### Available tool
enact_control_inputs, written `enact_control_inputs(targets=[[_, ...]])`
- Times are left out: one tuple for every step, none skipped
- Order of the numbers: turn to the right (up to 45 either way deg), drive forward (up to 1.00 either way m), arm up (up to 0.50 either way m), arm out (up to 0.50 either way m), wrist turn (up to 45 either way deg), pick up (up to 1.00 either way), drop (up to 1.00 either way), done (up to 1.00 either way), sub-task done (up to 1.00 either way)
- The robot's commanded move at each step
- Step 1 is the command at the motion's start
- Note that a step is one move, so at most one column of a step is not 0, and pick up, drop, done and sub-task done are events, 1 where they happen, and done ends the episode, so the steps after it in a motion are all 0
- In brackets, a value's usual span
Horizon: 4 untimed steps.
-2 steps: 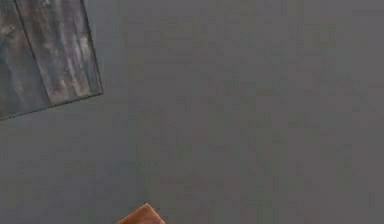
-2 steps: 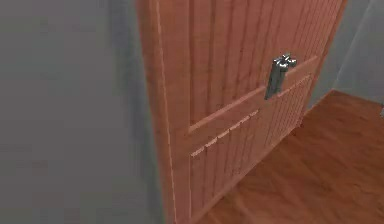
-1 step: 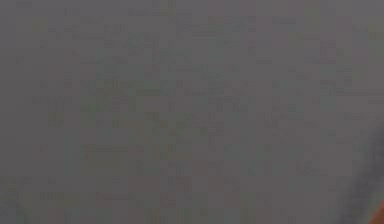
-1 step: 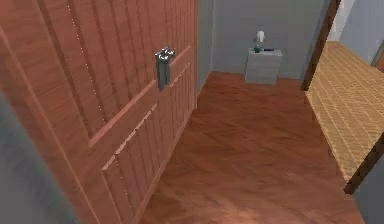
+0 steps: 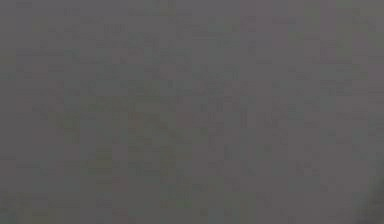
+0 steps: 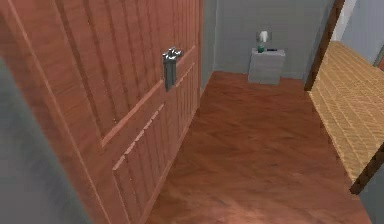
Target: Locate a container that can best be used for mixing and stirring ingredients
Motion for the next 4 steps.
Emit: enact_control_inputs(targets=[[-45.0,0.0,0.0,0.0,0.0,0.0,0.0,0.0,0.0],[-39.0,0.0,0.0,0.0,0.0,0.0,0.0,0.0,0.0],[0.0,0.5,0.0,0.0,0.0,0.0,0.0,0.0,0.0],[-45.0,0.0,0.0,0.0,0.0,0.0,0.0,0.0,0.0]])
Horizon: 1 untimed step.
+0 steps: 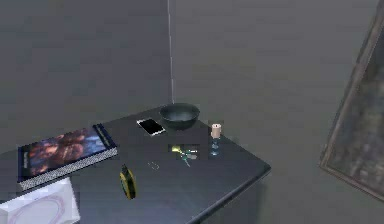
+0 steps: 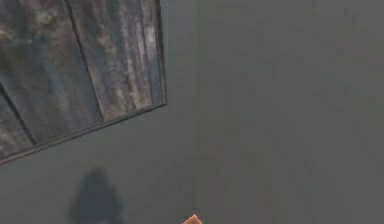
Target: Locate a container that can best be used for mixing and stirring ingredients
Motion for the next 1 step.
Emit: enact_control_inputs(targets=[[0.0,0.0,0.0,0.0,0.0,0.0,0.0,1.0,0.0]])
